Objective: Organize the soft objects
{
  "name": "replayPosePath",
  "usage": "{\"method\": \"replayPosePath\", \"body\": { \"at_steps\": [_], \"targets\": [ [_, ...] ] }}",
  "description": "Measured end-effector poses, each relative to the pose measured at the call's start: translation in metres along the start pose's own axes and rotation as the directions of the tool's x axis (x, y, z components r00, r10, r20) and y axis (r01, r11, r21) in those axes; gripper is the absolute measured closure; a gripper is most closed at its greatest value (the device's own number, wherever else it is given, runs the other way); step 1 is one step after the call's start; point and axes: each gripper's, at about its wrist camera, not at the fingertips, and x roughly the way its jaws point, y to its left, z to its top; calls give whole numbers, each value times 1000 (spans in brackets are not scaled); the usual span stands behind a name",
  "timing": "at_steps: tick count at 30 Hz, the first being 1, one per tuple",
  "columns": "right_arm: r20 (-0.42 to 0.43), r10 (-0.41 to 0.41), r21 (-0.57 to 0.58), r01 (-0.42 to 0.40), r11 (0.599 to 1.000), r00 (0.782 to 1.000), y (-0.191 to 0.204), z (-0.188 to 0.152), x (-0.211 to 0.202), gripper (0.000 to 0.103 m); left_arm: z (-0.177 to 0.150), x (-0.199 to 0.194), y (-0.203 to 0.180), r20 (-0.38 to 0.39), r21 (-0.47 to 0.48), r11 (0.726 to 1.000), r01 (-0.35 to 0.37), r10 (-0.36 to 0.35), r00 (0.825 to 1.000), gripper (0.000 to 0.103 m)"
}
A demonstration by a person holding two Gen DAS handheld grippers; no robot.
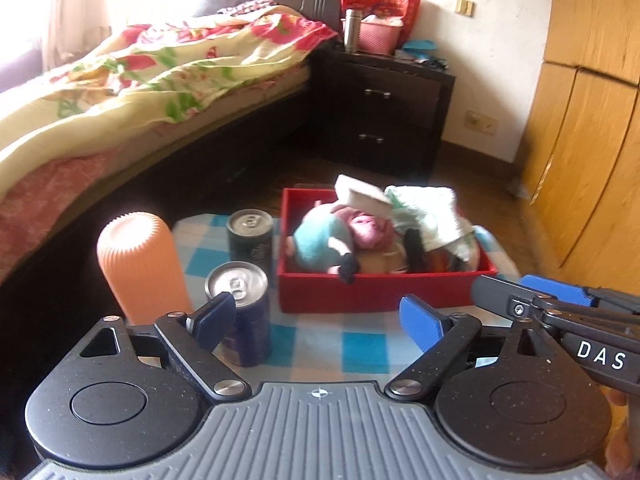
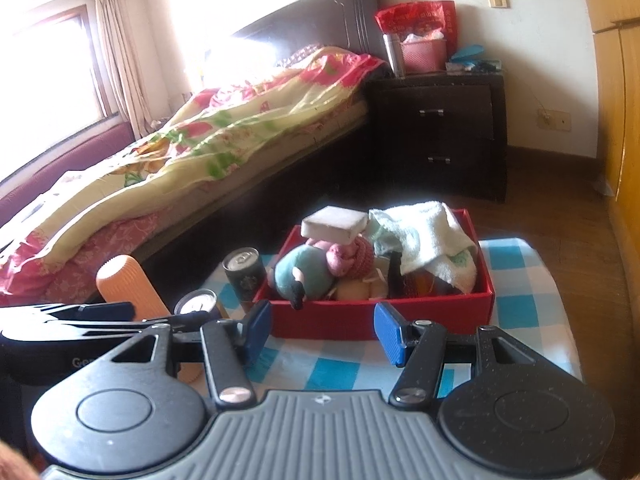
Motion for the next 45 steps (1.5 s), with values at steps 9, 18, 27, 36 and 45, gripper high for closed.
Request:
{"method": "replayPosePath", "body": {
  "at_steps": [9,18,27,36,45],
  "targets": [
    [29,14,6,-14,1000,999,2,4,-6,68,0,-3,0,39,-26,1000,14,-13,999,14],
    [46,19,-1,-19,1000,999,3,7,-11,68,0,-1,4,42,-68,997,31,-28,999,7],
    [49,18,4,-19,1000,999,3,6,-12,68,-1,-1,5,29,-75,997,24,-22,999,6],
    [47,15,-1,-15,1000,999,4,5,-10,68,-2,-2,3,38,-80,997,3,0,999,6],
    [46,-3,3,2,1000,999,3,4,-9,67,-1,-6,6,64,-104,995,-3,10,998,5]
  ]
}}
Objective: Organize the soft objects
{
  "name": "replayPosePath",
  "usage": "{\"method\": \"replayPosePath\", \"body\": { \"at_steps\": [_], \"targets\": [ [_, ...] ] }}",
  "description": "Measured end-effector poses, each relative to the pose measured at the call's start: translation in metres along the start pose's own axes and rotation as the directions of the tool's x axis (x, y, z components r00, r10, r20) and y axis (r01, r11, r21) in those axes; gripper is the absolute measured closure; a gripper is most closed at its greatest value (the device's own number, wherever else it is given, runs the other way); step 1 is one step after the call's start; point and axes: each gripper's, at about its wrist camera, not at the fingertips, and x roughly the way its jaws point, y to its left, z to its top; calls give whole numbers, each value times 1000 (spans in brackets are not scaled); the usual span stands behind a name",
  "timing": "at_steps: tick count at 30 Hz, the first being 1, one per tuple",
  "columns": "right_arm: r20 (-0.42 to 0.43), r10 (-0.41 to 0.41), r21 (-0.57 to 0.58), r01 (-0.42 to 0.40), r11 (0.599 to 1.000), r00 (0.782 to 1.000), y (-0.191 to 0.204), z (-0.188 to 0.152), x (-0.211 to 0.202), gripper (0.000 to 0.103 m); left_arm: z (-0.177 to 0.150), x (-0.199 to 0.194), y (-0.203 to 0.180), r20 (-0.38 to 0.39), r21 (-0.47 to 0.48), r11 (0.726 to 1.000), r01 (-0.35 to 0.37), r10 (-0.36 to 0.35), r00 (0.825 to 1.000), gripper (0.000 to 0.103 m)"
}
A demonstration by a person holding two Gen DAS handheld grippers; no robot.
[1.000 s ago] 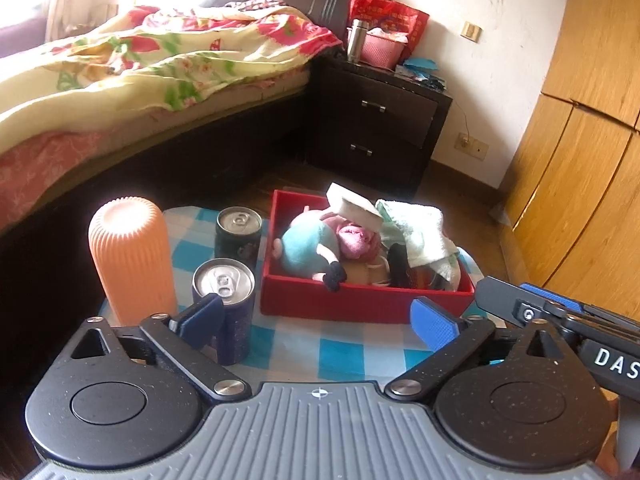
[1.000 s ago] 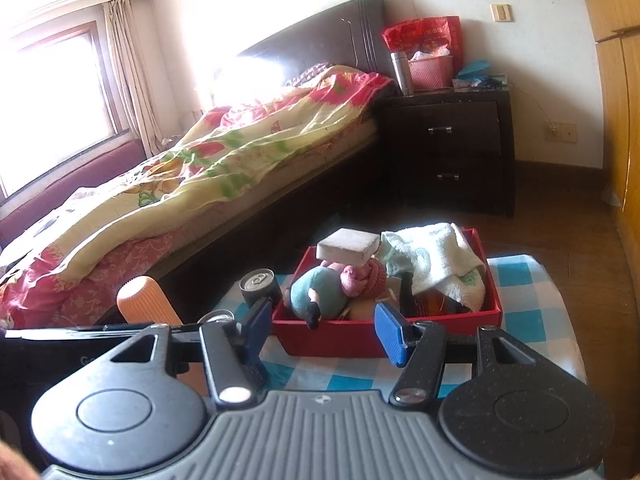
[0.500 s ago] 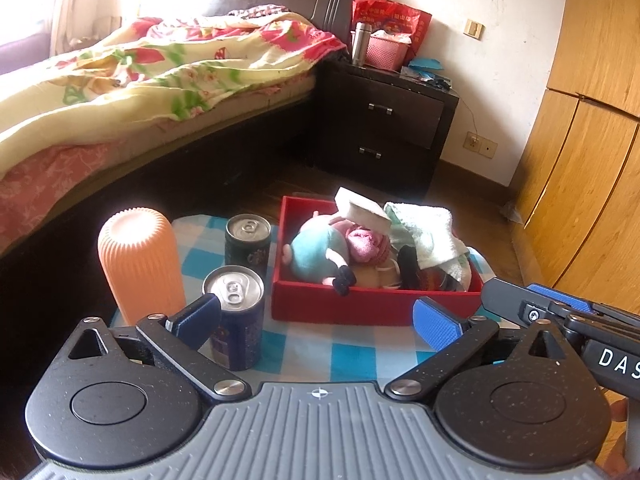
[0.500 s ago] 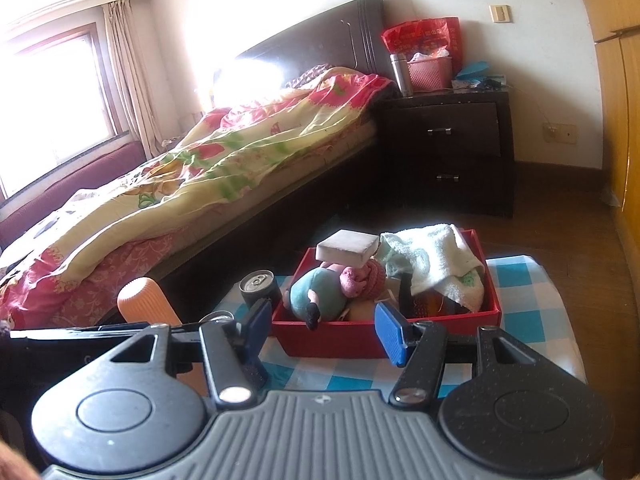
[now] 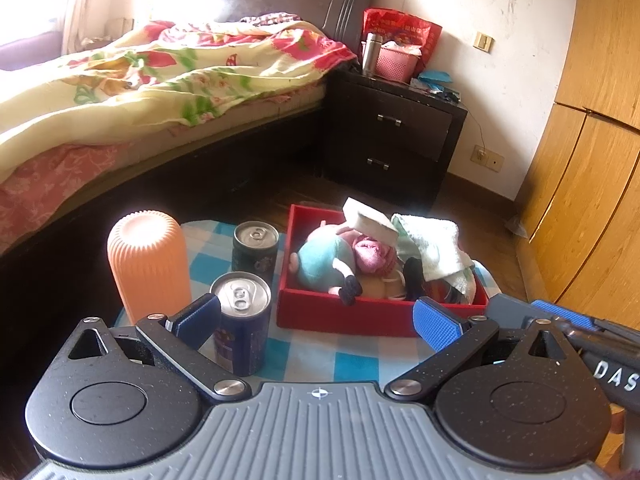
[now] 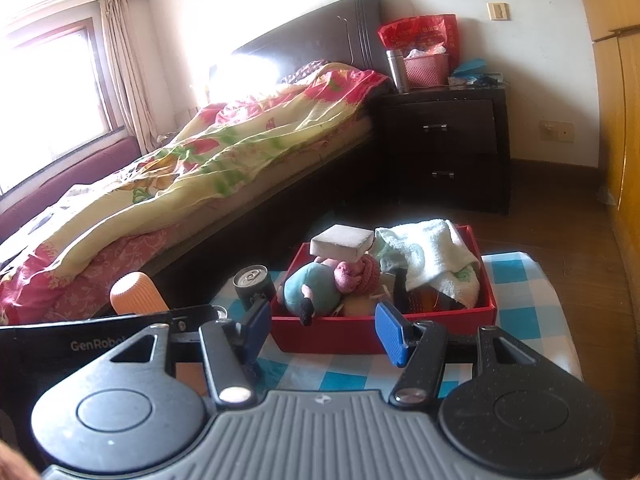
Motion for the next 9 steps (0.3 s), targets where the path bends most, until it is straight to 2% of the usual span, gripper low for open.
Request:
{"method": "replayPosePath", "body": {
  "at_steps": [9],
  "targets": [
    [6,-4,10,4,1000,1000,-2,1,-1,67,1,0,3,10,-9,1000,-7,7,1000,5]
  ]
}}
